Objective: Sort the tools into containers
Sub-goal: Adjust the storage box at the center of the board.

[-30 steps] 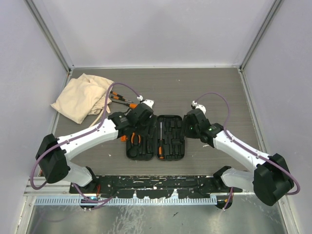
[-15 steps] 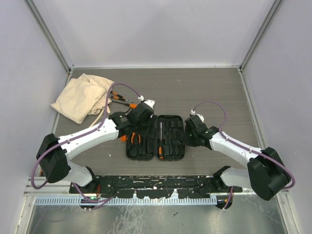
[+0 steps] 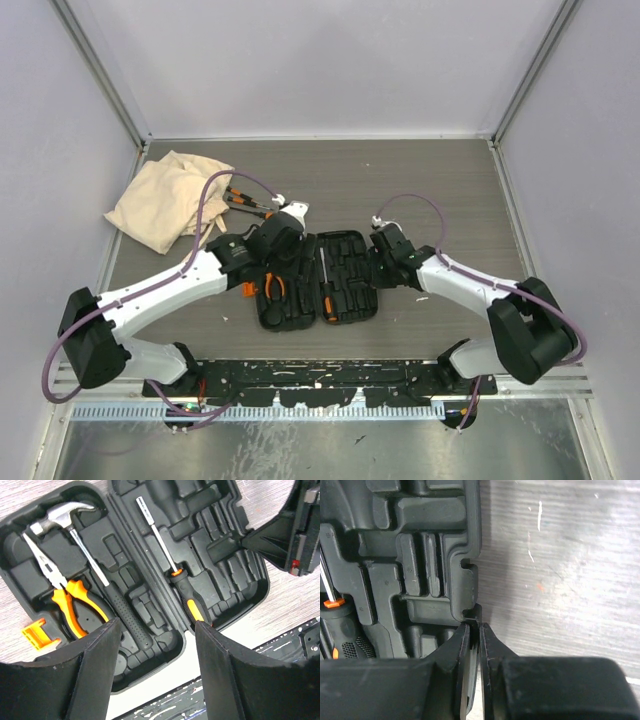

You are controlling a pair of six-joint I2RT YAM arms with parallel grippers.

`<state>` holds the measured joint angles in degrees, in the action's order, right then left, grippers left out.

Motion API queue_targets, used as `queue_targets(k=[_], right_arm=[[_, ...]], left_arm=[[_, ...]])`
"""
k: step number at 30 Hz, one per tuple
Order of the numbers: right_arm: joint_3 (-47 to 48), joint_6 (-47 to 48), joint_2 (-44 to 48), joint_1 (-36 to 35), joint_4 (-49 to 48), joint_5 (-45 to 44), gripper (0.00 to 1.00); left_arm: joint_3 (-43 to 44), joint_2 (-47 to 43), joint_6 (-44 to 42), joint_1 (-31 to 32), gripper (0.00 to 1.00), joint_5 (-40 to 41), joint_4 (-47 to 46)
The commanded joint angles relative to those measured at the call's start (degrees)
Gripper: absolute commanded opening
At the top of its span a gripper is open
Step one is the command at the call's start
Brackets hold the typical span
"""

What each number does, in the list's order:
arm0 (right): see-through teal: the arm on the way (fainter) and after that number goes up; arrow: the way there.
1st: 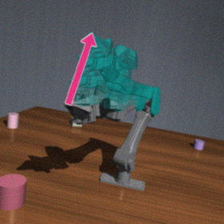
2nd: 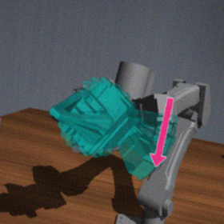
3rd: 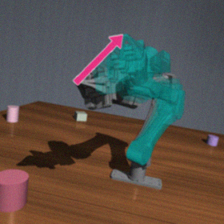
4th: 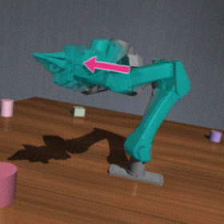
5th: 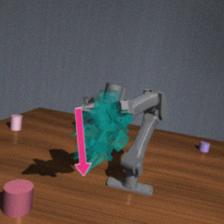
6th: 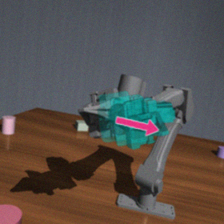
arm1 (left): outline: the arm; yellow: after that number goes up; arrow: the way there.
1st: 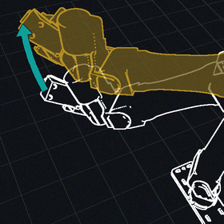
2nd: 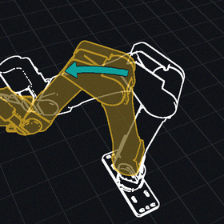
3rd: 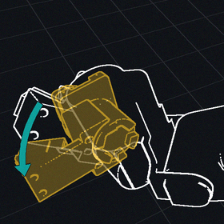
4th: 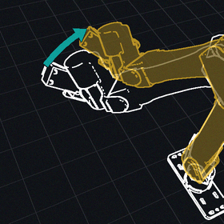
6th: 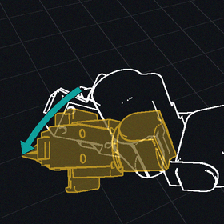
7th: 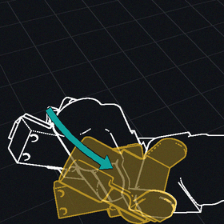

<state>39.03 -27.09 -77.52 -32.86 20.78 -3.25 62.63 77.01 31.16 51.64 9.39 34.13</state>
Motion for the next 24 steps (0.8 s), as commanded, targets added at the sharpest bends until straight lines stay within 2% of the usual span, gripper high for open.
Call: queue_targets(k=[1,9,24], right_arm=[[3.72,8.72,-4.78,-0.35,-3.25,1.87,0.01],[7.58,11.77,-6.63,-0.4,-3.39,-0.04,0.02],[5.73,15.82,-2.6,1.88,0.22,-0.42,0.02]], left_arm=[[-0.36,-1.86,0.69,-0.43,0.62,2.19,-1.78],[0.29,0.0,2.16,-0.48,0.62,2.31,-0.77],[2.0,3.53,3.79,-0.63,0.61,1.96,-0.64]])
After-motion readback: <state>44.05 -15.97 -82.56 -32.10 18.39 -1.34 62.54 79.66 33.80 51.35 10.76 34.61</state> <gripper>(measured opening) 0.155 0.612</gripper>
